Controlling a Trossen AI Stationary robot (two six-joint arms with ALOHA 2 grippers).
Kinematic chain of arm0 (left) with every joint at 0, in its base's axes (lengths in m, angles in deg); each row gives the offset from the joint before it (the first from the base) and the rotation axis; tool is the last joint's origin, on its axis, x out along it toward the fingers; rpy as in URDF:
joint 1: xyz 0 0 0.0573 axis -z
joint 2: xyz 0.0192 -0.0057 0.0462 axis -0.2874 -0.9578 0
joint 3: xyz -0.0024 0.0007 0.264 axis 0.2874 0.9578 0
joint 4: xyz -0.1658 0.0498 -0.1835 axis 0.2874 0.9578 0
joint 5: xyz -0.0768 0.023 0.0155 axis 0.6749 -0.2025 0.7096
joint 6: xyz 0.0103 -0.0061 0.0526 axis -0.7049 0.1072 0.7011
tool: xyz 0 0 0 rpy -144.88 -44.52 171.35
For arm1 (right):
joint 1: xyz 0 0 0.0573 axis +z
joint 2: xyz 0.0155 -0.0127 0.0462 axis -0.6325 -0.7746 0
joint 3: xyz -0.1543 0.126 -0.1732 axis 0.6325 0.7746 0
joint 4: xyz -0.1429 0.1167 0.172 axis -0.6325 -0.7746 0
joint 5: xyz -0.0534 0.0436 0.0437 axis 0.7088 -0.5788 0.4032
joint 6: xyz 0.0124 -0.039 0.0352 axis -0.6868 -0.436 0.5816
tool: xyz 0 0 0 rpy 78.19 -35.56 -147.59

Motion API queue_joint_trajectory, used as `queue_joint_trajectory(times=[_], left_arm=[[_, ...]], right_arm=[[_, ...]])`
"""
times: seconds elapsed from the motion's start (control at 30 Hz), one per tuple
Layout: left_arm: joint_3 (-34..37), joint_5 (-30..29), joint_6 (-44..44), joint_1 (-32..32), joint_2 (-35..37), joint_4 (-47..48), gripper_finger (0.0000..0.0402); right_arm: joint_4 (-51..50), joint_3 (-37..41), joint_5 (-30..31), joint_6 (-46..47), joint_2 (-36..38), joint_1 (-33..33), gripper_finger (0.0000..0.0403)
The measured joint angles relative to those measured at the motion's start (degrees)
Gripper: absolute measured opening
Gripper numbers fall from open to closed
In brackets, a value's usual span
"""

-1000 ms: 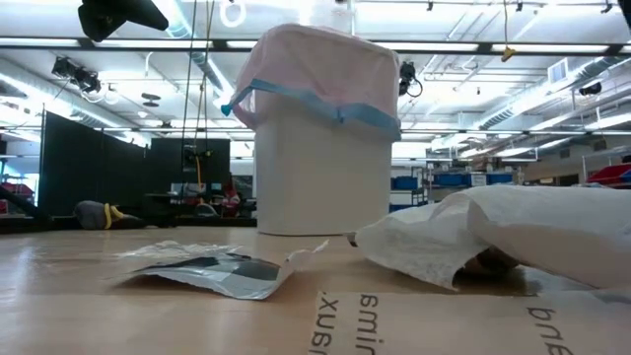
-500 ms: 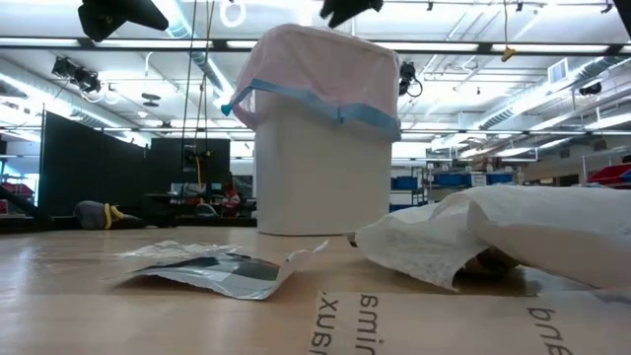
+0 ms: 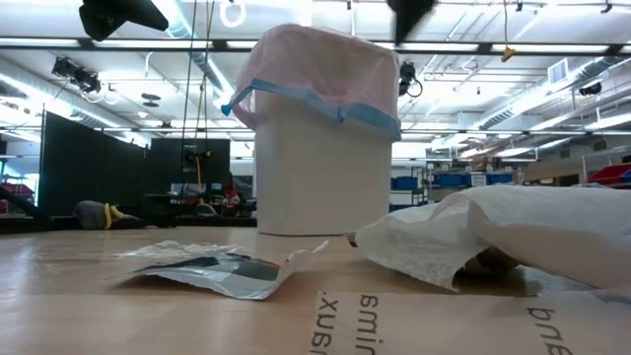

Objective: Place trash/remove bag and relplace
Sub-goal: Put the white tissue paper into the white trash bin

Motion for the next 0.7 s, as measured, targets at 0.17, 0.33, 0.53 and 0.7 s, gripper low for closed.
queue_joint_trajectory(times=[0.17, 0.33, 0.53, 0.7], left_arm=[[0.0, 0.0, 0.0, 0.0, 0.0, 0.0, 0.0004], [0.0, 0.0, 0.0, 0.0, 0.0, 0.0, 0.0004], [0.0, 0.0, -0.1, 0.0, 0.0, 0.0, 0.0004], [0.0, 0.0, -0.1, 0.0, 0.0, 0.0, 0.0004]], right_arm=[[9.7, 15.6, -0.2, 11.3, -0.2, 5.6, 0.0262], [21.1, 26.6, -1.4, 20.6, -0.2, 7.5, 0.0272], [31.8, 35.5, -4.8, 26.6, -0.2, 8.2, 0.0276], [32.4, 37.1, -6.0, 28.6, -0.1, 8.5, 0.0187]])
